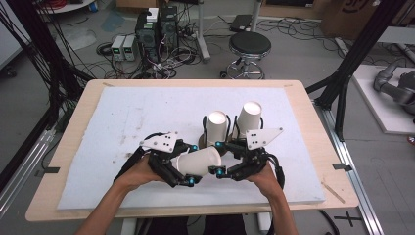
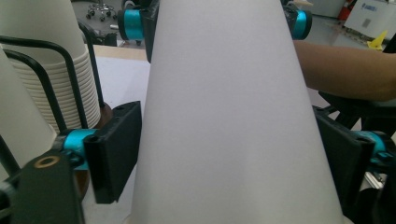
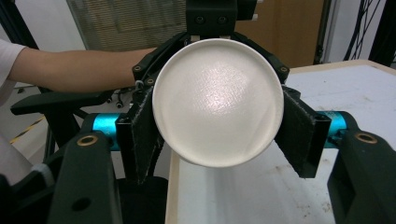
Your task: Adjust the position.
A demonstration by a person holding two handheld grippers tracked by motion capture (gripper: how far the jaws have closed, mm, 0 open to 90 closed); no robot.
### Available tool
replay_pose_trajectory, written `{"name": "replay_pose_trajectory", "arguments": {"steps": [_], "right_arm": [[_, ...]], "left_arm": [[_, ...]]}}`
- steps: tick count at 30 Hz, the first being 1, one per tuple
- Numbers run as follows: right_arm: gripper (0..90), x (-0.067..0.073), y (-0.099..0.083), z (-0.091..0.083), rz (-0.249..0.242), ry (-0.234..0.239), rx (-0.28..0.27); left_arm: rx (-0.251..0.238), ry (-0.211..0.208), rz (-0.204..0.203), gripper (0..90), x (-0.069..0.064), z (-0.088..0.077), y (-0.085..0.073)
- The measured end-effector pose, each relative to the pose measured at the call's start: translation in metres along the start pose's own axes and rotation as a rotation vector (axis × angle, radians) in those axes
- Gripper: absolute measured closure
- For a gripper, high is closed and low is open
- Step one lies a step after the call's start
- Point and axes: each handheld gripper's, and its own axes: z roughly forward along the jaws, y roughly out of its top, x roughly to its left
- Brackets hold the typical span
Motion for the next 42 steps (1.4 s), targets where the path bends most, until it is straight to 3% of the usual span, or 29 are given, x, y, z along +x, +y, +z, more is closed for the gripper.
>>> {"name": "replay_pose_trajectory", "arguments": {"steps": [7, 15, 16, 17, 18, 35, 42], "right_arm": [[36.9, 0.0, 0.0, 0.001, -0.006, 0.001, 0.0], [35.9, 0.0, -0.001, 0.001, -0.015, -0.002, 0.002], [32.1, 0.001, -0.002, 0.001, -0.018, -0.001, 0.003], [19.8, 0.001, -0.002, 0.002, -0.012, 0.01, -0.001], [13.2, 0.001, -0.002, 0.002, 0.002, -0.013, -0.008], [13.3, 0.002, -0.001, 0.0, -0.006, -0.025, 0.019], [13.3, 0.003, -0.001, 0.002, -0.012, -0.038, 0.097]], "left_arm": [[0.007, 0.0, 0.014, 28.2, -0.002, -0.001, 0.0], [0.02, 0.007, 0.029, 29.5, -0.002, -0.002, 0.0], [0.019, 0.01, 0.031, 29.5, -0.003, -0.001, 0.001], [0.02, 0.014, 0.033, 29.5, -0.003, -0.002, 0.001], [0.019, 0.014, 0.032, 29.5, -0.002, -0.002, 0.001], [0.029, 0.028, 0.042, 29.5, -0.004, -0.008, 0.002], [0.057, 0.05, 0.026, 29.5, -0.008, -0.018, 0.003]]}}
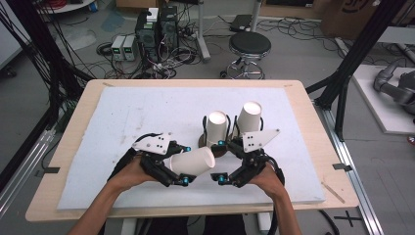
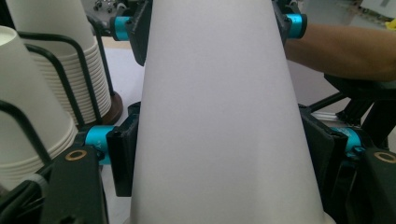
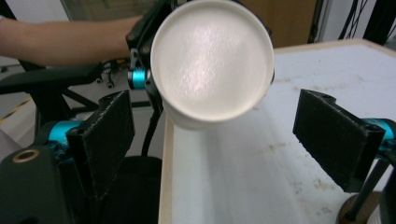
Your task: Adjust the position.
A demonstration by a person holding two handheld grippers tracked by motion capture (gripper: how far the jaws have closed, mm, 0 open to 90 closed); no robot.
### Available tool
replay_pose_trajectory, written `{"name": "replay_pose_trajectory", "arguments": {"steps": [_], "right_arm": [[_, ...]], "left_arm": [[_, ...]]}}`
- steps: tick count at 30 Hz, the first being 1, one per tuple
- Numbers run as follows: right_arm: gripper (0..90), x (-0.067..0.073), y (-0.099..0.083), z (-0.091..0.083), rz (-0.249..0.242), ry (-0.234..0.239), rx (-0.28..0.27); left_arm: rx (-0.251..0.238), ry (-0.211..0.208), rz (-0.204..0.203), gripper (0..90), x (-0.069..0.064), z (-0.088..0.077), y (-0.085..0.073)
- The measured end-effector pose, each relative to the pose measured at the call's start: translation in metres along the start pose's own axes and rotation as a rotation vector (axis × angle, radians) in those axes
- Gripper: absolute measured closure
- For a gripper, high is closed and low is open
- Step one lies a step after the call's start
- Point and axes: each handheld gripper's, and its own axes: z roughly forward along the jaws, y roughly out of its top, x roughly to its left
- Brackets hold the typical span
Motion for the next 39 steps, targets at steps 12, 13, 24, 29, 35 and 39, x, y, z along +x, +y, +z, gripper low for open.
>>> {"name": "replay_pose_trajectory", "arguments": {"steps": [12, 13, 24, 29, 35, 39], "right_arm": [[13.5, 0.0, 0.007, 0.004, -0.01, -0.038, 0.173], [13.5, 0.0, 0.009, 0.004, -0.017, -0.048, 0.211], [14.5, 0.0, 0.017, 0.014, -0.041, -0.063, 0.417], [14.7, 0.0, 0.021, 0.025, -0.058, -0.064, 0.542], [14.7, 0.001, 0.023, 0.04, -0.073, -0.042, 0.661], [14.8, 0.001, 0.027, 0.048, -0.086, -0.035, 0.728]], "left_arm": [[0.175, 0.033, -0.011, 29.7, -0.002, -0.019, 0.007], [0.213, 0.031, -0.008, 29.8, -0.002, -0.021, 0.01], [0.392, 0.031, 0.004, 29.8, -0.001, -0.019, 0.023], [0.502, 0.037, 0.028, 29.7, -0.002, -0.014, 0.03], [0.61, 0.028, 0.03, 29.7, -0.002, -0.006, 0.032], [0.69, 0.022, 0.035, 29.7, -0.003, 0.001, 0.03]]}}
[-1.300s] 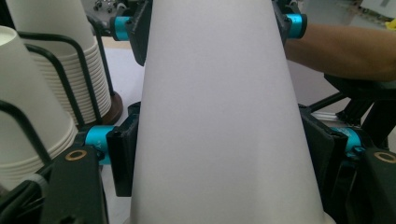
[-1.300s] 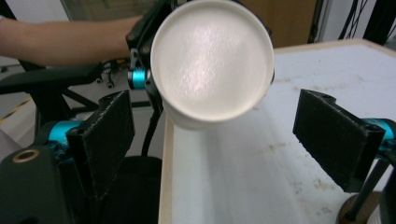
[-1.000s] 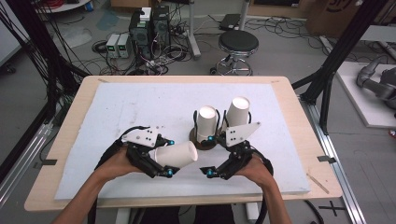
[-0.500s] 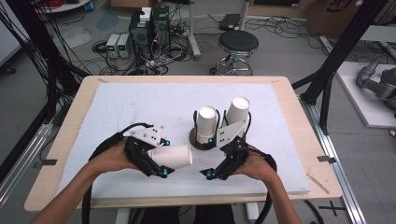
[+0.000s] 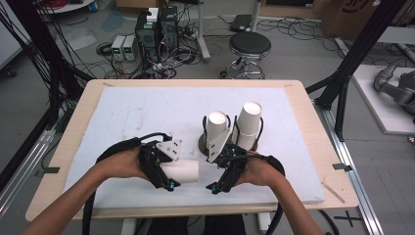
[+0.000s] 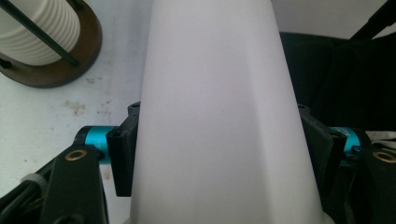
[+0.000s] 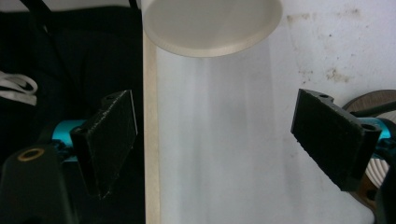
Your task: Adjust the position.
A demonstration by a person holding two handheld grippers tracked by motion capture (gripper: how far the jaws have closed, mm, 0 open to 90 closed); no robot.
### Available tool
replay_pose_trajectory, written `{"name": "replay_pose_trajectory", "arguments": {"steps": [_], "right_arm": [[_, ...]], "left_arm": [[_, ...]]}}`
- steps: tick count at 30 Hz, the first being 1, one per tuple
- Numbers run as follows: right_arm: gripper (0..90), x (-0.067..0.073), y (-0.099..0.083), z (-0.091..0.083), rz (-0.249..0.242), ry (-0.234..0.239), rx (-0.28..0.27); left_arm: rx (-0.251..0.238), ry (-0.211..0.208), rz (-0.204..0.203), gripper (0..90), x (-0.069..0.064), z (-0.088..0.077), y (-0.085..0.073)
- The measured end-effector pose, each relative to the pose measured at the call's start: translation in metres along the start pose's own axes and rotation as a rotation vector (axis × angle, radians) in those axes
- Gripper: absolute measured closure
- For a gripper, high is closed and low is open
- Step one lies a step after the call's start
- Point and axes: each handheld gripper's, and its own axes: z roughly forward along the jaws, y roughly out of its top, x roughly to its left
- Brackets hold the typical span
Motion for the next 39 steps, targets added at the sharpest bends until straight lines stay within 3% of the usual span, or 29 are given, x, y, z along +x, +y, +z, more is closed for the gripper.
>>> {"name": "replay_pose_trajectory", "arguments": {"steps": [11, 18, 26, 35, 36, 37, 38, 39], "right_arm": [[15.0, 0.001, 0.017, 0.005, -0.02, -0.003, 0.13], [15.3, 0.001, 0.026, 0.013, -0.027, -0.006, 0.216], [16.0, 0.001, 0.031, 0.015, -0.039, 0.02, 0.217], [16.3, 0.003, 0.035, 0.014, -0.05, 0.024, 0.168], [16.3, 0.0, 0.036, 0.017, -0.1, 0.012, 0.137], [16.4, 0.001, 0.036, 0.016, -0.077, 0.022, 0.147], [16.4, 0.004, 0.036, 0.015, -0.045, 0.03, 0.166], [16.4, 0.003, 0.036, 0.015, -0.052, 0.028, 0.16]], "left_arm": [[0.093, 0.002, -0.004, 29.8, 0.001, 0.009, 0.007], [0.122, -0.005, -0.004, 29.8, 0.001, 0.014, 0.012], [0.12, -0.005, -0.002, 29.9, 0.0, 0.015, 0.016], [0.11, -0.006, 0.01, 29.9, 0.0, 0.016, 0.018], [0.109, -0.032, 0.083, 29.9, 0.006, 0.016, 0.02], [0.106, -0.007, 0.011, 29.9, 0.001, 0.015, 0.018], [0.104, -0.007, 0.008, 29.9, 0.001, 0.015, 0.018], [0.103, -0.007, 0.007, 29.9, 0.001, 0.015, 0.018]]}}
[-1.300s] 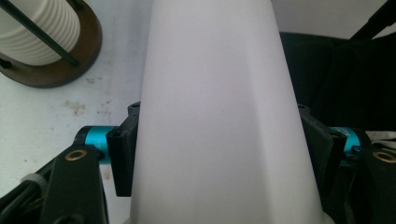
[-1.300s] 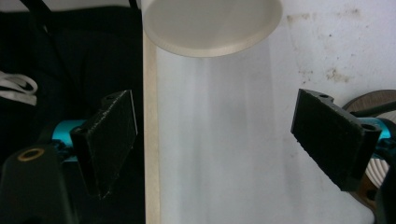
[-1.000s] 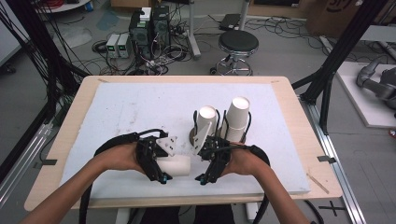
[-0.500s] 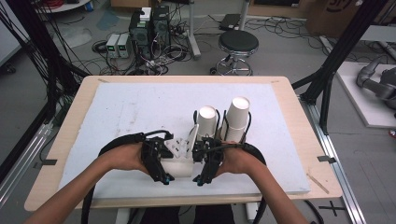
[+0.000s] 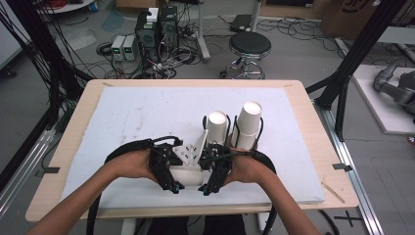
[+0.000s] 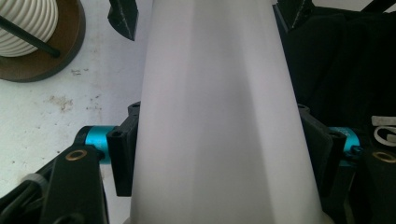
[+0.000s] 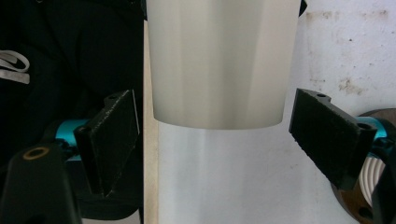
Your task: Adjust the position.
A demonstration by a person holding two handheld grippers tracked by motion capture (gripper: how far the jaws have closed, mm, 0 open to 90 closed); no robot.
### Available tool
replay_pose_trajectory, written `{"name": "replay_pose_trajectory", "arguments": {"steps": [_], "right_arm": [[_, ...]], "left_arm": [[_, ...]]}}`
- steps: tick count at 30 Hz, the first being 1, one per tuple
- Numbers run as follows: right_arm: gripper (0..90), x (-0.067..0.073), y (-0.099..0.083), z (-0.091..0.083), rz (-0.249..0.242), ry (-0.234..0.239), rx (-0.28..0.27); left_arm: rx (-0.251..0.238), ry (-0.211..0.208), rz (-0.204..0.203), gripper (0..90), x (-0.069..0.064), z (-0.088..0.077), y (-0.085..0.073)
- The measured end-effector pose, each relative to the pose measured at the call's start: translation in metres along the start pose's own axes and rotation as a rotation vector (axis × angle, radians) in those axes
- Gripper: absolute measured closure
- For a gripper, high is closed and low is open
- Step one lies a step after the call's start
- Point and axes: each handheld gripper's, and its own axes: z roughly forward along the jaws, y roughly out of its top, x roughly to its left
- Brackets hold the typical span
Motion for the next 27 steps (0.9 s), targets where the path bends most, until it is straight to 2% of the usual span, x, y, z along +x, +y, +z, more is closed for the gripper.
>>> {"name": "replay_pose_trajectory", "arguments": {"steps": [3, 4, 11, 14, 16, 17, 18, 21, 27], "right_arm": [[17.7, 0.0, 0.0, -0.0006, 0.003, -0.008, -0.011], [22.1, -0.0005, 0.0001, -0.0021, -0.005, -0.001, -0.017], [23.1, -0.0008, 0.0002, -0.0023, -0.005, -0.004, -0.036], [25.9, 0.0, 0.0012, -0.0019, -0.002, 0.004, -0.035], [27.1, -0.0005, 0.0014, -0.0018, -0.011, 0.004, -0.034], [27.7, -0.0009, 0.0014, -0.0016, -0.015, 0.006, -0.032], [28.7, -0.0008, 0.0015, -0.0011, -0.008, 0.014, -0.036], [35.8, -0.0007, 0.0017, -0.0015, -0.022, 0.002, -0.039], [36.7, -0.001, 0.0013, -0.0009, -0.019, 0.006, -0.038]], "left_arm": [[-0.001, -0.002, -0.002, 29.9, 0.0002, 0.0002, 0.0], [-0.002, 0.0, 0.005, 29.9, 0.0006, 0.0005, 0.0002], [-0.005, -0.006, 0.015, 29.9, 0.0006, 0.0011, 0.0007], [-0.017, -0.006, 0.004, 29.9, 0.0, 0.0006, 0.0006], [-0.01, 0.001, 0.021, 29.9, 0.0016, -0.0012, 0.0008], [-0.01, 0.001, 0.021, 29.9, 0.0016, -0.0012, 0.0008], [-0.022, -0.003, 0.003, 29.9, 0.0006, -0.0009, 0.0006], [-0.024, -0.012, 0.005, 29.9, -0.0001, -0.0012, 0.0001], [-0.03, -0.013, 0.002, 29.9, -0.0002, -0.0004, -0.0009]]}}
